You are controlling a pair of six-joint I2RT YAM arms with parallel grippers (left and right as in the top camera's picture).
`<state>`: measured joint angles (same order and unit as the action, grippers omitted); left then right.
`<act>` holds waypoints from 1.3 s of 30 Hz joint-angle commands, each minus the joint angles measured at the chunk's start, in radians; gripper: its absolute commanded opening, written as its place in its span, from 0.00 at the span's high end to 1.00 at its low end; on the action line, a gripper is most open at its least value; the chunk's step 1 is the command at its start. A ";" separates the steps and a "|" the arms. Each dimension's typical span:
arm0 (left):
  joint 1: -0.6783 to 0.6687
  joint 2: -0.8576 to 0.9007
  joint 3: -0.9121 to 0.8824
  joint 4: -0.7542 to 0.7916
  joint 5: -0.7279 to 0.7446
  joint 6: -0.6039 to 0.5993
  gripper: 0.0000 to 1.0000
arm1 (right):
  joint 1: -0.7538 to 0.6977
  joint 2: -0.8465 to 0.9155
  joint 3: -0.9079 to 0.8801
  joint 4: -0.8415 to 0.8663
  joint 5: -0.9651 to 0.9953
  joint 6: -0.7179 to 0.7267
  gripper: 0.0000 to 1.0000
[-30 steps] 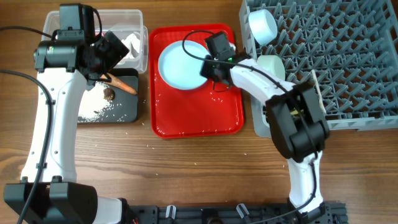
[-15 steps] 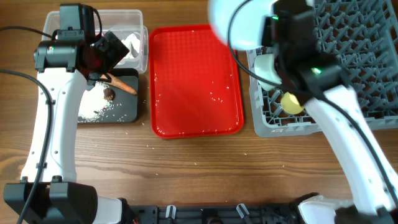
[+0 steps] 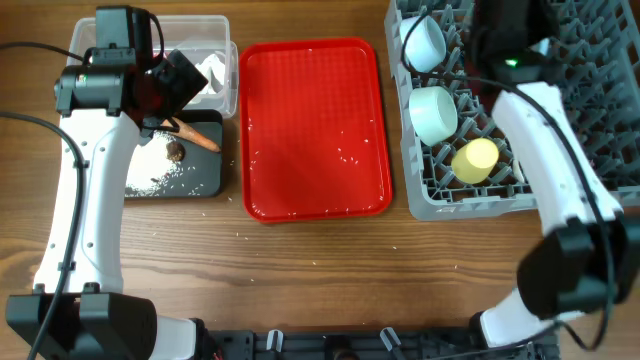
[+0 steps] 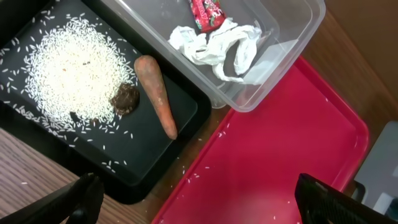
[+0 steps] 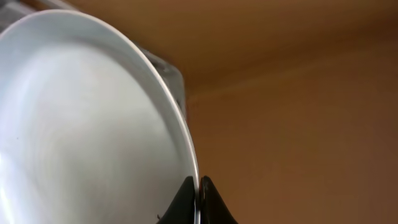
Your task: Sort waste into correct bins and load items into the dishwasher rack
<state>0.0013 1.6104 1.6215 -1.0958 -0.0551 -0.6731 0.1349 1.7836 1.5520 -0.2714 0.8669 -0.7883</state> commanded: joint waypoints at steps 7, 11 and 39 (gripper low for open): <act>0.002 0.002 0.002 0.002 -0.006 0.015 0.00 | 0.005 0.188 -0.001 0.076 -0.103 -0.051 0.74; 0.002 0.002 0.002 0.002 -0.006 0.015 0.00 | 0.006 0.181 -0.001 0.080 -0.129 0.115 0.00; 0.002 0.002 0.002 0.002 -0.006 0.015 0.00 | 0.242 -0.750 -0.011 -0.795 -0.630 0.828 0.00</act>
<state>0.0013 1.6112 1.6215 -1.0962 -0.0551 -0.6731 0.3744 1.0222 1.5490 -1.0698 0.1513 -0.1154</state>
